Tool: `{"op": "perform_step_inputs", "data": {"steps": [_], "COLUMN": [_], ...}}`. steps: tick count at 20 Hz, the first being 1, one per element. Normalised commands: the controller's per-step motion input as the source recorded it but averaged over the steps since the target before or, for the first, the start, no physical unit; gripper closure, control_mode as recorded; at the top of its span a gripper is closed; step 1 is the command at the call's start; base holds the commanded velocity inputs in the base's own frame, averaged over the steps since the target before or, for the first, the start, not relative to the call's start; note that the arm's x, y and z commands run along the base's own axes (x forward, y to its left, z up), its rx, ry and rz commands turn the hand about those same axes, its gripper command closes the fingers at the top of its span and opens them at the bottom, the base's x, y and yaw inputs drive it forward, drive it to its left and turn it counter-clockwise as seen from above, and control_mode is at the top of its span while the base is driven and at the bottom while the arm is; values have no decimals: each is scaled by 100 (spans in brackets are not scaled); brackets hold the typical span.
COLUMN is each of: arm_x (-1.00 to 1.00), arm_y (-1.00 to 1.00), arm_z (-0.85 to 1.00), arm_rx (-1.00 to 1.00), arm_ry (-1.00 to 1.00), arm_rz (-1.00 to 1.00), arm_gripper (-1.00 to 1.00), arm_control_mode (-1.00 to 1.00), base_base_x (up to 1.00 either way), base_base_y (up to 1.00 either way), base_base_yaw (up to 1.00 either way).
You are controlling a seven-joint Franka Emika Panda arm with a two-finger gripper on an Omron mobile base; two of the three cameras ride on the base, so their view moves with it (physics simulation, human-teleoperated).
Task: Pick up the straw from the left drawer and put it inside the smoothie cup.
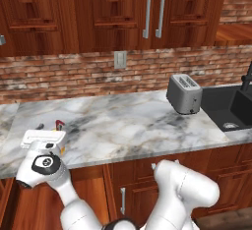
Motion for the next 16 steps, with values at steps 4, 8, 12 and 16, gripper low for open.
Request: {"op": "perform_step_inputs", "data": {"steps": [4,8,12,16], "arm_x": [-21,-15,-12,-9], "arm_y": [0,-2,-10,-8], "arm_z": [2,0,0,0], "arm_rx": [0,0,1,1], "arm_ry": [0,3,3,5], "arm_rz": [0,-1,-3,-4], "arm_gripper": [-100,-100,-100,-100], "arm_control_mode": [-100,-100,-100,-100], "base_base_x": [0,0,0,0], "base_base_y": [0,0,0,0], "base_base_yaw": [0,0,0,0]}}
